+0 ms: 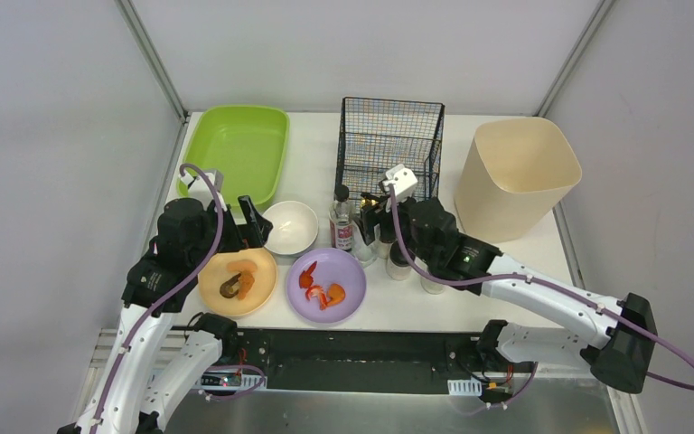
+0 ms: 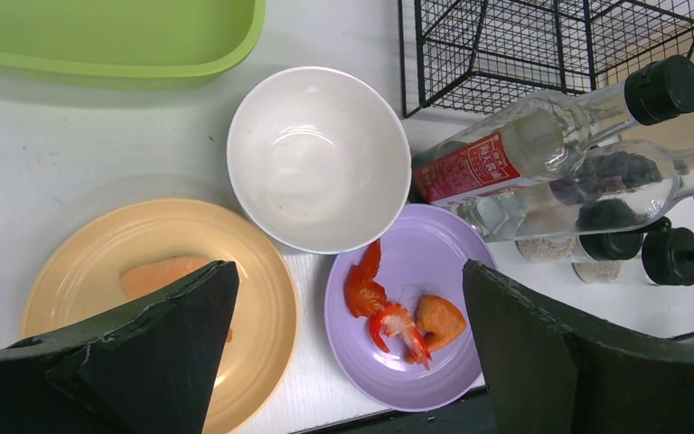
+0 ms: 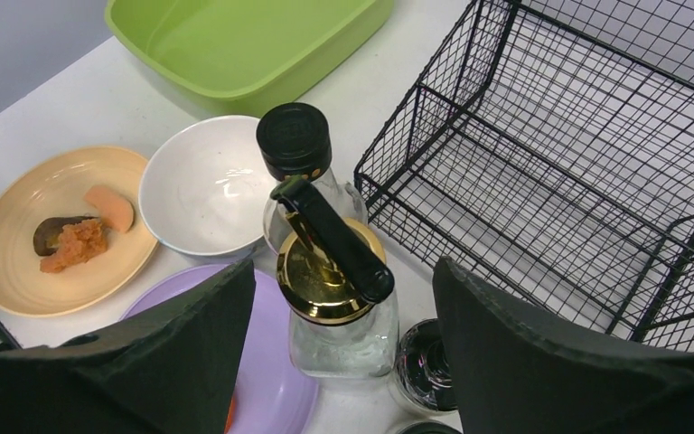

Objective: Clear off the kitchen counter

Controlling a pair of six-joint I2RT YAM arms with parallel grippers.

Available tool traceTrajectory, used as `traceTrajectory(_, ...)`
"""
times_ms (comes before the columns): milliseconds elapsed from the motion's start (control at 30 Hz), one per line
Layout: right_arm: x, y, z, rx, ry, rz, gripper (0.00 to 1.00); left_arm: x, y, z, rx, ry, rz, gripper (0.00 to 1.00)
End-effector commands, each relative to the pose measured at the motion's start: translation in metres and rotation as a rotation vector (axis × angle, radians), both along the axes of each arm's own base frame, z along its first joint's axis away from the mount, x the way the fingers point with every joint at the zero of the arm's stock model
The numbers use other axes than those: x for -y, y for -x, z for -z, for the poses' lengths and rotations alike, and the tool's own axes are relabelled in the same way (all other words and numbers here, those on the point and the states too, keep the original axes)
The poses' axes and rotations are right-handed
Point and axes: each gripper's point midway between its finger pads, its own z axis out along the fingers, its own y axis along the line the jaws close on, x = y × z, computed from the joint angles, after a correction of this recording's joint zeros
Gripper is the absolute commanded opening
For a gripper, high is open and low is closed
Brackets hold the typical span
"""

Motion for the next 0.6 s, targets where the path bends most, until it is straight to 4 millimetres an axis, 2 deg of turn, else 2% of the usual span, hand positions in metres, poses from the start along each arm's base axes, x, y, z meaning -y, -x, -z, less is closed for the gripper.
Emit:
traceTrajectory(0,-0.004,-0.01,-0.014,0.058,-0.073,0.041,0.74,0.002,-0.003,-0.003,0.025,-0.007,0.016,1.0)
traceTrajectory(267,-0.007,-0.013,-0.002,0.041,-0.059,0.047,0.66,0.001,-0.003,-0.002,0.024,-0.01,0.012,1.0)
traceTrajectory(567,-0.006,-0.013,0.002,0.042,-0.055,0.051,0.45,0.0,-0.004,0.0,0.019,-0.015,0.009,1.0)
